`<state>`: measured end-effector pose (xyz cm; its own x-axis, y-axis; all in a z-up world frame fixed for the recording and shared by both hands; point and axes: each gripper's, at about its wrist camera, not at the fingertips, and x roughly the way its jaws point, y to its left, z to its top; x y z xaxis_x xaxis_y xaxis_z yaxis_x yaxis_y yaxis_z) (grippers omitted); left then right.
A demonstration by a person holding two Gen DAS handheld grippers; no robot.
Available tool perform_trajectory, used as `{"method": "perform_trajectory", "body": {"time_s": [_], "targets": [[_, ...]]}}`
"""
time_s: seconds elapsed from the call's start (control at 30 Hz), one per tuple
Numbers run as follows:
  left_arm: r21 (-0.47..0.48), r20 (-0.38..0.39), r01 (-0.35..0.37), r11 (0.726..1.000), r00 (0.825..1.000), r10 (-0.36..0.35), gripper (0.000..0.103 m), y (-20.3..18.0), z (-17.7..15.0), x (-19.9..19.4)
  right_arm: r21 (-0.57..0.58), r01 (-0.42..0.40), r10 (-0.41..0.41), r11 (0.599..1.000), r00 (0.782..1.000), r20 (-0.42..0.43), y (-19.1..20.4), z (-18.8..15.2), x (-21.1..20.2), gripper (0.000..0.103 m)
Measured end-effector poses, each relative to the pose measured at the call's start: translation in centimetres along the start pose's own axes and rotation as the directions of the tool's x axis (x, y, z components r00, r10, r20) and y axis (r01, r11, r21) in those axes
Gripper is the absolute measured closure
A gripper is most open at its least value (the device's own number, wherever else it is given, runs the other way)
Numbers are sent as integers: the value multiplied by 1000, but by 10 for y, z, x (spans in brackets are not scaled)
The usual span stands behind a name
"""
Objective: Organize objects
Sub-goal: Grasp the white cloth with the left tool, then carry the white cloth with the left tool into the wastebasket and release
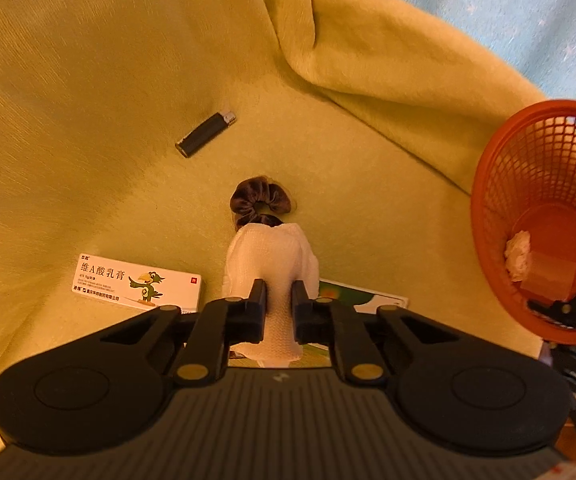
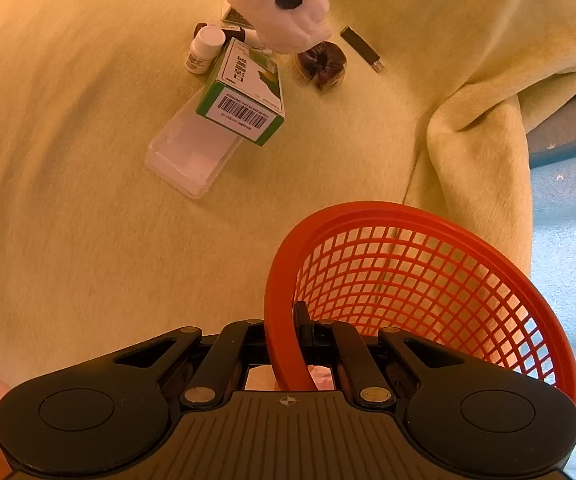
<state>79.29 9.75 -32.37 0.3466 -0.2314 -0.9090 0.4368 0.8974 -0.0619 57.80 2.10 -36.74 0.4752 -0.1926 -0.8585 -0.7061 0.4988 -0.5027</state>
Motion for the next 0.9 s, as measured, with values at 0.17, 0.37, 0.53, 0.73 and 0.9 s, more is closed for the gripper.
{"method": "perform_trajectory", "body": {"time_s": [0.17, 0.37, 0.53, 0.73, 0.9], "targets": [[0, 21, 26, 1000, 999, -26, 94, -7, 5, -17, -6, 1, -1, 1000, 1000, -1, 0, 0, 1, 102], [7, 44, 86, 996, 995, -86, 94, -20, 18, -35, -10, 1, -1, 1000, 1000, -1, 0, 1, 2, 102], [36, 59, 166, 985, 984, -168, 94, -39, 32, -46, -3, 1, -1, 1000, 1000, -1, 0, 0, 2, 102], [85, 72, 306, 948, 947, -313, 94, -77, 49, -60, 8, 1, -1, 1000, 1000, 2, -1, -1, 1, 102], [128, 62, 397, 909, 911, -407, 94, -111, 59, -56, 18, -1, 1, 1000, 1000, 6, -2, -3, 0, 102]]}}
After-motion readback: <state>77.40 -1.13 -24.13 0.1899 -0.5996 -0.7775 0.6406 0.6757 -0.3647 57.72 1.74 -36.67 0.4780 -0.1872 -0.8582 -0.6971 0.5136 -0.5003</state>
